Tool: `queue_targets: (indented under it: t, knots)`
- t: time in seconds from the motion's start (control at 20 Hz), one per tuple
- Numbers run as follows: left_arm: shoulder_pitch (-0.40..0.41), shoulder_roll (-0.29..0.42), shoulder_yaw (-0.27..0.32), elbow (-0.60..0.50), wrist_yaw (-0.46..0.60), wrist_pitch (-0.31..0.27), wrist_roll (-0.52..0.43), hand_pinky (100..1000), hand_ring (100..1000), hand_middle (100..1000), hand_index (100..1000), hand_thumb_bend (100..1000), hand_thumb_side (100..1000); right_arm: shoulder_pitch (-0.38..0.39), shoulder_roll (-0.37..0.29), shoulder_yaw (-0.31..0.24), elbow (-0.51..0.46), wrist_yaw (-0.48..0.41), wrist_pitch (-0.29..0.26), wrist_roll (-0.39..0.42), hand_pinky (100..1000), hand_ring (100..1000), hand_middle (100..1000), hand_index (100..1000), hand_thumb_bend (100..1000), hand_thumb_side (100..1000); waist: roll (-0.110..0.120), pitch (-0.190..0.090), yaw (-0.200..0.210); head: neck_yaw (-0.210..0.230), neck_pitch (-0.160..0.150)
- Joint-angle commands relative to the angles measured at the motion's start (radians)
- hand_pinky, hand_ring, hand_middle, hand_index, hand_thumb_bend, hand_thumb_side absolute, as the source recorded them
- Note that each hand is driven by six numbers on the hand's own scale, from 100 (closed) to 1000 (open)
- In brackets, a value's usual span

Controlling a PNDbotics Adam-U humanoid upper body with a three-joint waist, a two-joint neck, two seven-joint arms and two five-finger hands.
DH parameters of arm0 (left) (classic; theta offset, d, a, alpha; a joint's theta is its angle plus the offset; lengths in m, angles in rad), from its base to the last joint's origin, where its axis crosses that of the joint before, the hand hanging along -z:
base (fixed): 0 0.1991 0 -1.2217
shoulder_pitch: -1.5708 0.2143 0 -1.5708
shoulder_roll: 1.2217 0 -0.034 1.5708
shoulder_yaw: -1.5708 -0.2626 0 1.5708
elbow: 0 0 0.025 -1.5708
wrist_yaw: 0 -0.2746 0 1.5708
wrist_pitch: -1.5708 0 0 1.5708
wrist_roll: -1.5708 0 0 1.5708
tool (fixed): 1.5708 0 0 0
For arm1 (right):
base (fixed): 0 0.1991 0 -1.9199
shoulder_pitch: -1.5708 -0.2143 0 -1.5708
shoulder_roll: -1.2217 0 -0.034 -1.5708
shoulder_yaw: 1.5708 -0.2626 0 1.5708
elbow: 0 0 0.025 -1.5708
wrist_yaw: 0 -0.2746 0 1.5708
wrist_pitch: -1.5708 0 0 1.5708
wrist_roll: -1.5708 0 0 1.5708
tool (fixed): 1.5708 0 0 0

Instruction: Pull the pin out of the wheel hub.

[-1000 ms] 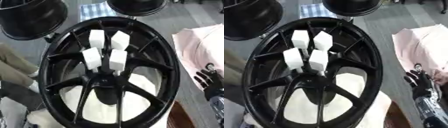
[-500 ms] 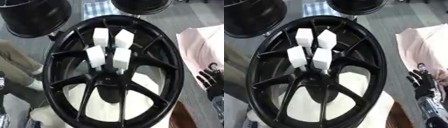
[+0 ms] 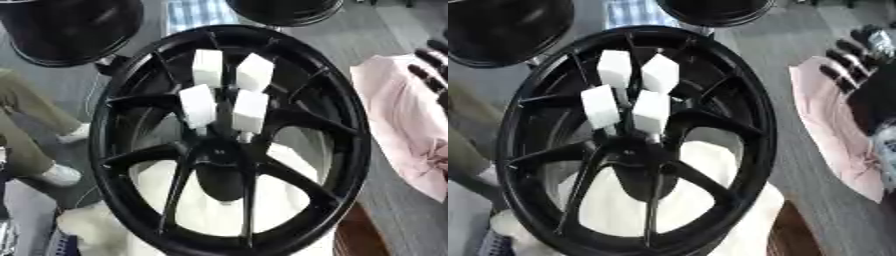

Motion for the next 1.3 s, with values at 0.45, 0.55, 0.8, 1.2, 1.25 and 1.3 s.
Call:
queue_targets:
  t: [0.45,0.55,0.8,1.2,1.25,1.3]
  knots:
    - [0.020,0.070,0.009,-0.012,-0.019,-0.002,0.009,659,439,418,655,428,752,-0.450,-0.268,0.221,-0.012,-0.007,-0.014,0.499,868,803,761,808,302,349,-0.034,-0.035,-0.018,-0.021,0.015]
    - [0.024,0.076,0.010,-0.012,-0.020,-0.003,0.011,659,439,418,655,428,752,-0.548,-0.235,0.278,0.038,0.023,-0.064,0.596,875,804,769,812,314,351,-0.038,-0.036,-0.024,-0.022,0.014]
    - [0.034,0.086,0.013,-0.009,-0.021,-0.007,0.015,659,440,418,655,427,752,-0.722,-0.145,0.398,0.124,0.076,-0.153,0.762,888,803,787,822,353,371,-0.040,-0.034,-0.038,-0.027,0.008]
    - [0.033,0.092,0.011,-0.011,-0.023,-0.010,0.014,660,441,418,654,427,752,-0.870,-0.012,0.507,0.212,0.106,-0.308,0.927,915,829,825,847,399,365,-0.043,-0.030,-0.042,-0.062,-0.005]
    - [0.031,0.092,0.010,-0.011,-0.023,-0.010,0.013,660,441,418,654,427,752,-0.876,-0.002,0.512,0.225,0.107,-0.323,0.936,918,832,828,851,405,365,-0.044,-0.029,-0.040,-0.067,-0.006]
    - [0.030,0.092,0.009,-0.013,-0.024,-0.010,0.012,660,441,418,654,427,753,-0.882,0.008,0.518,0.237,0.109,-0.337,0.945,919,835,830,852,412,361,-0.044,-0.026,-0.038,-0.074,-0.007]
